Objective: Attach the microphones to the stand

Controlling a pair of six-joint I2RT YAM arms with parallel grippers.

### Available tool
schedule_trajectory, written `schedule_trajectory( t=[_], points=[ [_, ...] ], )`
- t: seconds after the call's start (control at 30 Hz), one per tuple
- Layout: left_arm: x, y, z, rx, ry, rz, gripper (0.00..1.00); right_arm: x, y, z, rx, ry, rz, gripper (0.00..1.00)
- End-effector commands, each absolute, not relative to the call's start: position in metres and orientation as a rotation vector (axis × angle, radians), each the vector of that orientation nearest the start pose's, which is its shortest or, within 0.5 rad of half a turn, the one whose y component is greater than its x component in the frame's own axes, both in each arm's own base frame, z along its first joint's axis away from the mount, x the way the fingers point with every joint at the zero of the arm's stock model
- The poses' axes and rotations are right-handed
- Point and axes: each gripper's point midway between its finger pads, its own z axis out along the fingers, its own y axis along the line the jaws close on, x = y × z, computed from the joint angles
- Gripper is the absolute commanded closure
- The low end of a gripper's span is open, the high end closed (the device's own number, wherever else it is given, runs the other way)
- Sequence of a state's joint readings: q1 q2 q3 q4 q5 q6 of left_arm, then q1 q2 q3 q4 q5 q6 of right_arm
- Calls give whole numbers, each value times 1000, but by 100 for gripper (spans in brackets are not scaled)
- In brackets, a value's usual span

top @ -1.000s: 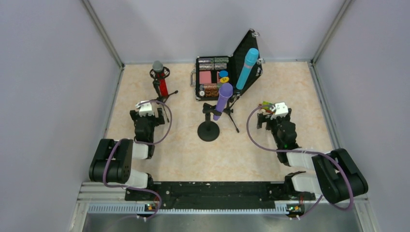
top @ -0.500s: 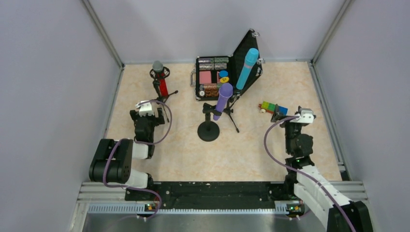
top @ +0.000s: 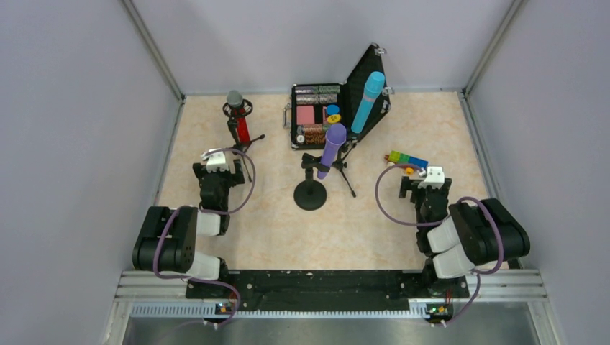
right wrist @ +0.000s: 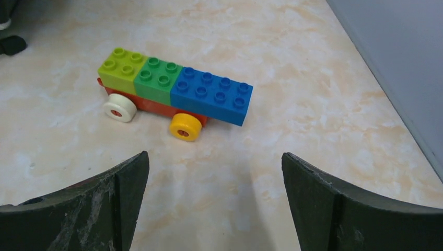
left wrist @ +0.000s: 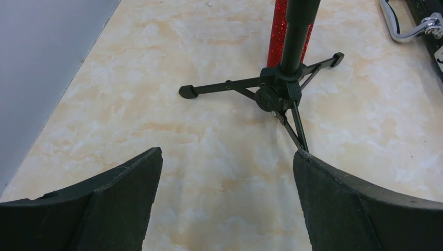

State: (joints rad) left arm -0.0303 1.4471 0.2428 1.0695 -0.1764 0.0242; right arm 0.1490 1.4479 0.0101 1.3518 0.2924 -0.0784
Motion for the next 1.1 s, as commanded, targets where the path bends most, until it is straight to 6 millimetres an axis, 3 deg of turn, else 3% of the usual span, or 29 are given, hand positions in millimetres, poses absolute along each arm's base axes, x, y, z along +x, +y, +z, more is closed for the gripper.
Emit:
schedule_trajectory(
  t=[0.0, 0.1, 0.33, 1.07],
  points=[
    [380, 22, 109, -102, 1655, 134, 1, 338, -7, 118, 82, 1511, -154, 6],
    [380, 22, 109, -101, 1654, 133, 1, 352, -9, 114, 98, 1548, -177, 3],
    [380, 22, 110, -103, 1652, 133, 1, 353, -25, 110, 202, 1568, -224, 1],
    [384, 24, 108, -106, 1674, 126, 1, 353, -24, 111, 202, 1568, -224, 1]
  ],
)
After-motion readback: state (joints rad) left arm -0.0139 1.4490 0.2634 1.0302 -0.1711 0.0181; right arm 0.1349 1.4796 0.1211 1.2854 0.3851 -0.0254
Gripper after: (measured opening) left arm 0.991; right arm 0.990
